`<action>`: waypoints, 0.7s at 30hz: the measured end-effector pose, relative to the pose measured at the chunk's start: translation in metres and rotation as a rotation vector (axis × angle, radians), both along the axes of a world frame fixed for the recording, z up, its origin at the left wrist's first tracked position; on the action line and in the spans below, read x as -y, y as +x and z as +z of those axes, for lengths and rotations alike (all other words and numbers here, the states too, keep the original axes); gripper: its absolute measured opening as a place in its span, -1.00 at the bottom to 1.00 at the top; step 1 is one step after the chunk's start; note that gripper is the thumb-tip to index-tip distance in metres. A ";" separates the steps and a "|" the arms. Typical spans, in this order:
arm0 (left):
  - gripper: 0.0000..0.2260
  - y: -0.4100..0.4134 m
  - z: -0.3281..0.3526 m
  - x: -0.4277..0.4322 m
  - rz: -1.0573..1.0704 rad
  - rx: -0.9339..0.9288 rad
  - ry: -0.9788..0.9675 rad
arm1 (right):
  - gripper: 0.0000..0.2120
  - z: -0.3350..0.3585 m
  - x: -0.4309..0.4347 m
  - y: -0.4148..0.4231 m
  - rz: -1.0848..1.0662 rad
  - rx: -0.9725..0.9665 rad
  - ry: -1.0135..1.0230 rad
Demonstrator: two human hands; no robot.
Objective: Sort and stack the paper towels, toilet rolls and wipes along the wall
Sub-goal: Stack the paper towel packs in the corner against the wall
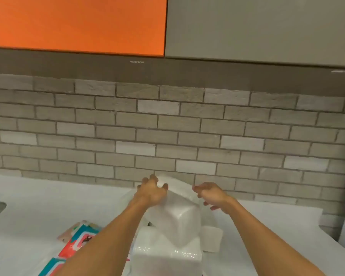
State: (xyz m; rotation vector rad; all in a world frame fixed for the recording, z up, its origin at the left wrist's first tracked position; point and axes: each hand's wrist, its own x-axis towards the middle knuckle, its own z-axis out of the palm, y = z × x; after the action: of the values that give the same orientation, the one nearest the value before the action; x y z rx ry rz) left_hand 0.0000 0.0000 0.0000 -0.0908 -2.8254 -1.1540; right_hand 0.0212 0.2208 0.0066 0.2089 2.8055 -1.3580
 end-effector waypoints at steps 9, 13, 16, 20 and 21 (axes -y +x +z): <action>-0.44 0.016 -0.055 -0.011 0.190 0.115 0.262 | -0.33 -0.045 0.016 0.005 -0.032 0.185 -0.153; -0.40 0.020 -0.064 -0.016 0.208 0.219 0.530 | -0.37 -0.053 0.023 0.004 -0.047 0.181 -0.268; -0.41 0.020 -0.072 -0.016 0.205 0.251 0.652 | -0.40 -0.055 0.025 0.006 -0.044 0.156 -0.290; -0.39 0.022 -0.077 -0.018 0.195 0.274 0.718 | -0.39 -0.055 0.027 0.011 -0.024 0.122 -0.259; -0.40 0.023 -0.078 -0.018 0.200 0.270 0.741 | -0.40 -0.054 0.028 0.012 -0.013 0.120 -0.262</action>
State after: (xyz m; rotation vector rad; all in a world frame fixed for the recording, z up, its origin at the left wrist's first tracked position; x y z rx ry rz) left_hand 0.0228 0.0182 -0.0784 0.4109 -2.3169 -2.1811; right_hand 0.0332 0.1932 -0.0477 0.2914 2.5029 -1.6362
